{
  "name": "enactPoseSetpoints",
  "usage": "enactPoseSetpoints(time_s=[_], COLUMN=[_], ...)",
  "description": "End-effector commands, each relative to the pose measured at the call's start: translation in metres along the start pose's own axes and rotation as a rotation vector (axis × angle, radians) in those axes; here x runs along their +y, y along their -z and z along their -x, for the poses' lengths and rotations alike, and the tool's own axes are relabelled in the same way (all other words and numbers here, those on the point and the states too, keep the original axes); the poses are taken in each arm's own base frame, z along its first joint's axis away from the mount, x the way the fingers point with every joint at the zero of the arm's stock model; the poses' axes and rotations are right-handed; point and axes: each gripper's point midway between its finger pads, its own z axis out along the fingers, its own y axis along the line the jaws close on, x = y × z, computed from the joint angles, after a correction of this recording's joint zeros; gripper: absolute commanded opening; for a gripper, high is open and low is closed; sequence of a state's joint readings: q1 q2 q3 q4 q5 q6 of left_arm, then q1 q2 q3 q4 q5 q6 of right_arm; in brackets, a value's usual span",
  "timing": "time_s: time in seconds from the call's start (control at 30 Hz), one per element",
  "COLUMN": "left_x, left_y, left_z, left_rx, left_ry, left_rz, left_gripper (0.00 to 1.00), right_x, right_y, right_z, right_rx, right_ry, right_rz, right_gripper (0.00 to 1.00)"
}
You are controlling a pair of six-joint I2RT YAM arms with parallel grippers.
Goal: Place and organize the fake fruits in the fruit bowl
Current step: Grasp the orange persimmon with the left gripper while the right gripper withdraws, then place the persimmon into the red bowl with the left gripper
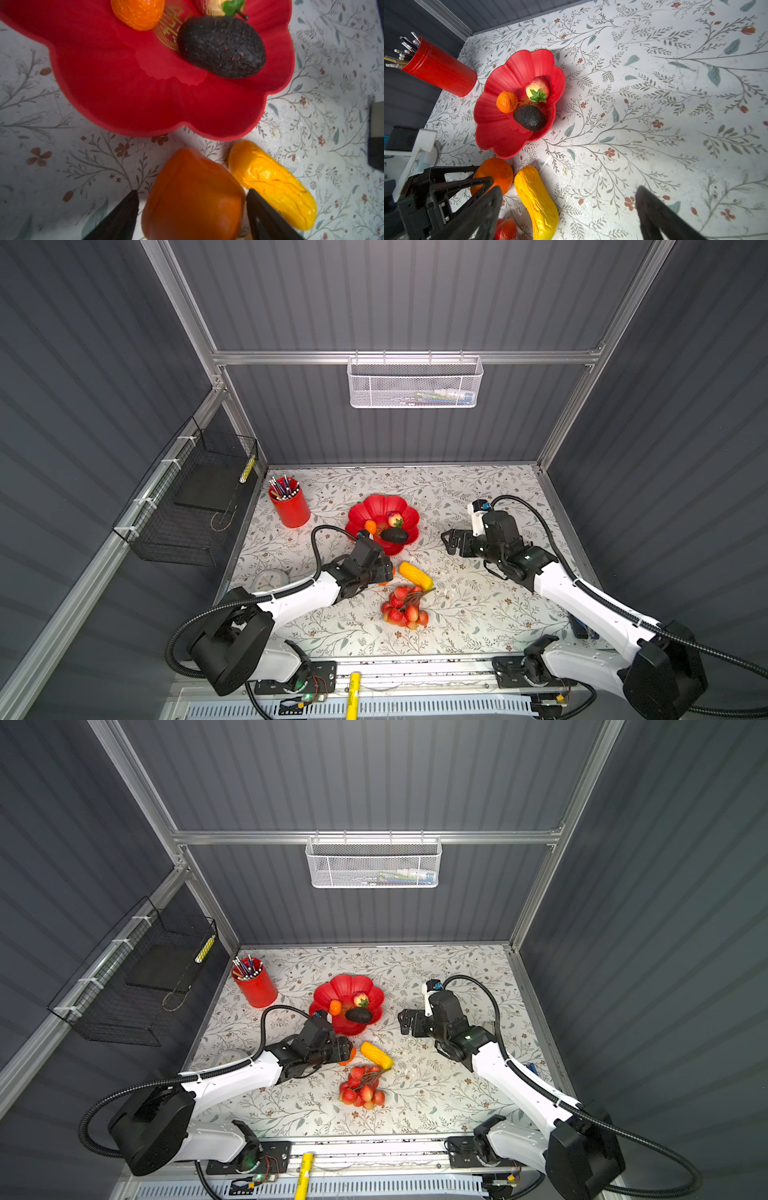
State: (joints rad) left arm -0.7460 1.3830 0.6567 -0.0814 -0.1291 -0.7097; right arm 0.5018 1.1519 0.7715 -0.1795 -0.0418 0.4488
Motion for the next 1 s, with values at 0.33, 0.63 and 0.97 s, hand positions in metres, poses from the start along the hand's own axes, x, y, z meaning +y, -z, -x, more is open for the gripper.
enactPoseSetpoints(time_s=[0.33,0.63,0.97], left_x=[0.007,0.011,0.006], left_y=[-0.007,0.078,0.040], left_z=[-0.017,0.031,0.110], left_rx=[0.076,-0.045,0.044], left_ry=[-0.013,-0.158,-0.386], left_rz=[0.030,0.130,0.277], left_gripper=[0.64,0.60,0.61], right_x=[-0.005,-0.009,-0.013], right_y=[0.005,0.004,0.017], right_z=[0.000,-0.001,-0.014], right_rx=[-0.013,-0.006,0.031], right_ry=[-0.012,-0.011,0.007], right_rz=[-0.012,-0.021,-0.026], right_gripper=[0.99,0.99,0.99])
